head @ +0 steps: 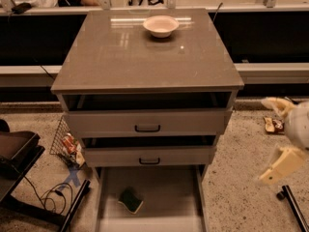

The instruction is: Pick sponge from bottom drawer and place on counter

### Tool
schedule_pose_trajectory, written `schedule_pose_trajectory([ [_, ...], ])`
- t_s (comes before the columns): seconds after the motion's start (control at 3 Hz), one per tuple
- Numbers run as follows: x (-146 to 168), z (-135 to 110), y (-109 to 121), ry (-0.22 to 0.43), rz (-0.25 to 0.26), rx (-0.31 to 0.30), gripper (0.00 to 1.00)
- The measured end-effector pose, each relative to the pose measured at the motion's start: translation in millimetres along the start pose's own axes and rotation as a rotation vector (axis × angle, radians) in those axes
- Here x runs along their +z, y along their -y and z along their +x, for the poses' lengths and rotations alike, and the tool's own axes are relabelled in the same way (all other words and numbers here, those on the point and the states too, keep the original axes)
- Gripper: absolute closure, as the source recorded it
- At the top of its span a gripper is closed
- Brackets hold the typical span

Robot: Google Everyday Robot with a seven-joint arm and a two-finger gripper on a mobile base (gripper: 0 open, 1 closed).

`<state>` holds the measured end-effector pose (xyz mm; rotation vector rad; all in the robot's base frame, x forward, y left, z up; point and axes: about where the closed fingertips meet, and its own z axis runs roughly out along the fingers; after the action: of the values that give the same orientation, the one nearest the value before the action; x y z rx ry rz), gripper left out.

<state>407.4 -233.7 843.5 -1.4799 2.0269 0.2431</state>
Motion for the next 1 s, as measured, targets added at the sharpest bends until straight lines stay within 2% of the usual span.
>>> schedule_pose_trajectory([
  [0.33, 68.2, 36.5, -18.4, 0.2, 0.035, 0.044, 0.0],
  [0.67, 105.8, 52.5, -28.3, 0.275, 0.066, -0.046, 0.0],
  [1.0, 105.8, 52.5, -28.3, 0.275, 0.066, -0.046, 0.0],
])
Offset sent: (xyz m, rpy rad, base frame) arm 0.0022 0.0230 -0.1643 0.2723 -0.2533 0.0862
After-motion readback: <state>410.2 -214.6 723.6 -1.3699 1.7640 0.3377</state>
